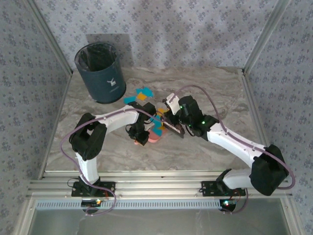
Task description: Sweep away the paper scraps from the table
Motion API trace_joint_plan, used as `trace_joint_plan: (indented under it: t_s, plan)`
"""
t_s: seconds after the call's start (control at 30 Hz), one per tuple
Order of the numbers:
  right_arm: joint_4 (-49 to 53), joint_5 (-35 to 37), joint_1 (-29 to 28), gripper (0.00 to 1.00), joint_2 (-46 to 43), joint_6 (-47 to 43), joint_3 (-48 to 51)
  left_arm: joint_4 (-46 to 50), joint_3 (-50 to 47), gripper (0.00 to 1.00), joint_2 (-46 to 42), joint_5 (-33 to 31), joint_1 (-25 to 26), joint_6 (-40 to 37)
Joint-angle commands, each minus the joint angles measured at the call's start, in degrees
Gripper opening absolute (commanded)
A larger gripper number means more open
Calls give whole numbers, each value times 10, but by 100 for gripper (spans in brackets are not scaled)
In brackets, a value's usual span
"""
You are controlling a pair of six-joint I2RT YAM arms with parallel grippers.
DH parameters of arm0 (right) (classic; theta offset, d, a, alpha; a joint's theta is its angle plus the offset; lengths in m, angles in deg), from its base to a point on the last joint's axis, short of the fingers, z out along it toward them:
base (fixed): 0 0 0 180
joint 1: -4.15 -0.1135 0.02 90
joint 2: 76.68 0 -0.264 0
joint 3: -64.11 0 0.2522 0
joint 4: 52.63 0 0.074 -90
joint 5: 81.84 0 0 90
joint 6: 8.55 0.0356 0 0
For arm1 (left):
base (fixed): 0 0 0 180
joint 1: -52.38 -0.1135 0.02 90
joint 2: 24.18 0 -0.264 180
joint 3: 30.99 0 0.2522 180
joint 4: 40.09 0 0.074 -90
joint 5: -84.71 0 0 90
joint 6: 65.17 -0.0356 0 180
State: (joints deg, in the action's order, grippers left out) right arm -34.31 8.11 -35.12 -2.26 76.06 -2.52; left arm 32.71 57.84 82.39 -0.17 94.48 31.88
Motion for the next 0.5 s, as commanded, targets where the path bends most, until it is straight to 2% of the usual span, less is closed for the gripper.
trace_joint_plan:
  t_s: [0.0, 0.27, 0.47]
  plan:
    - [-2, -2, -6, 0, -23, 13, 9, 19, -6, 0, -18, -1, -1, -1]
    - [-45, 142, -2, 0, -41, 47, 18, 27, -13, 0, -27, 0, 4, -10]
    - [-66, 185, 26, 0, -28, 66, 17, 27, -14, 0, -26, -8, 4, -10]
